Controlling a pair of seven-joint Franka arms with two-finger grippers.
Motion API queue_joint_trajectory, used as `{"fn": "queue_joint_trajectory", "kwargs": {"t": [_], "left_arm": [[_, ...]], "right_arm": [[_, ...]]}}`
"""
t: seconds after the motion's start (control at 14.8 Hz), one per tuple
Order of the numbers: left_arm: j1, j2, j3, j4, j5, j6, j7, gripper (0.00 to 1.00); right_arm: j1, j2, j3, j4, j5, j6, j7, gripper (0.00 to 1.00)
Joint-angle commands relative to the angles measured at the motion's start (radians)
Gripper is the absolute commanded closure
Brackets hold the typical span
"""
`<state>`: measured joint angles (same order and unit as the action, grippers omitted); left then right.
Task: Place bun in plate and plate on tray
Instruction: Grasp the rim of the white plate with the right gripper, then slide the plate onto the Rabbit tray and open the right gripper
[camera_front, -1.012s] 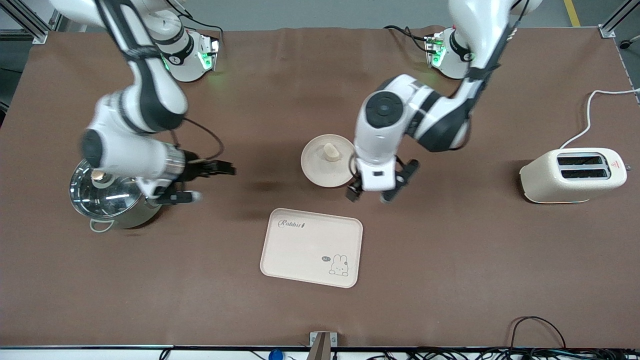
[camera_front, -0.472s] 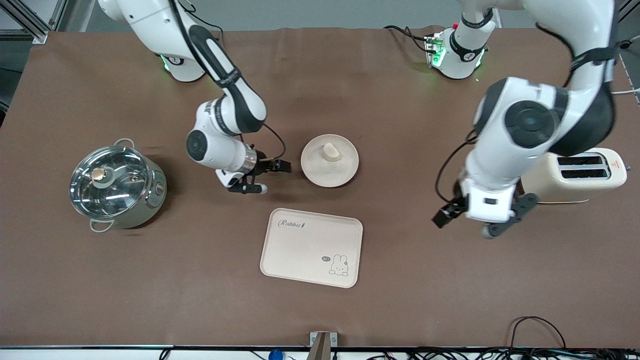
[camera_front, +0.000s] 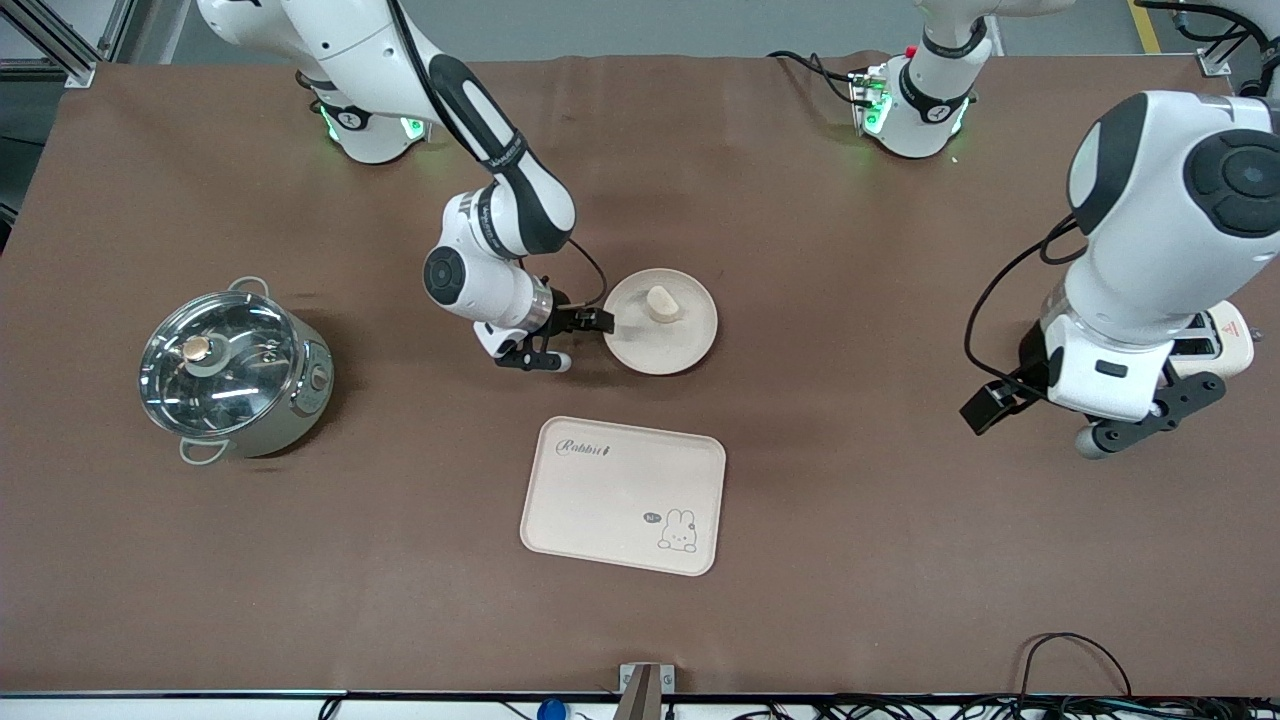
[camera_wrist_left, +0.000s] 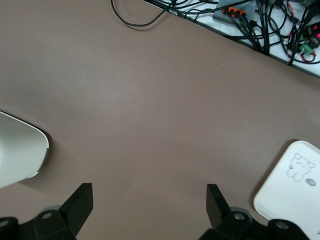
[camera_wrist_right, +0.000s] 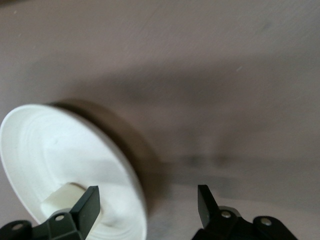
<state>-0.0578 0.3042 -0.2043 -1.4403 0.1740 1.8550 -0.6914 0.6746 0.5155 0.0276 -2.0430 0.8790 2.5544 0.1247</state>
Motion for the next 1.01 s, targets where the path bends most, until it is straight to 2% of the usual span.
{"fn": "queue_joint_trajectory", "kwargs": {"t": [0.0,0.13,0.34,0.54,0.74,0.94], "left_arm": [[0.004,0.009,-0.009,0.000,0.001,-0.011,0.077,0.00],[0.010,-0.002,-0.007,0.000,-0.010,-0.013,0.148,0.00],[0.030,-0.004,-0.014,0.000,-0.013,-0.042,0.187,0.00],[0.027,0.001,-0.018,-0.005,-0.018,-0.082,0.182,0.00],[0.022,0.003,-0.018,-0.008,-0.016,-0.085,0.176,0.00],[0.021,0.003,-0.018,-0.006,-0.016,-0.105,0.179,0.00]], "right_arm": [[0.036,0.012,-0.009,-0.006,0.041,0.040,0.000,0.47],[0.036,0.014,-0.008,-0.006,0.041,0.040,-0.002,0.73],[0.037,0.020,-0.008,-0.002,0.043,0.041,-0.002,0.97],[0.017,0.018,-0.009,0.012,0.043,0.027,0.003,0.99],[-0.001,-0.023,-0.018,0.033,0.043,0.026,0.039,1.00],[-0.059,-0.045,-0.021,0.087,0.031,0.027,0.036,1.00]]}}
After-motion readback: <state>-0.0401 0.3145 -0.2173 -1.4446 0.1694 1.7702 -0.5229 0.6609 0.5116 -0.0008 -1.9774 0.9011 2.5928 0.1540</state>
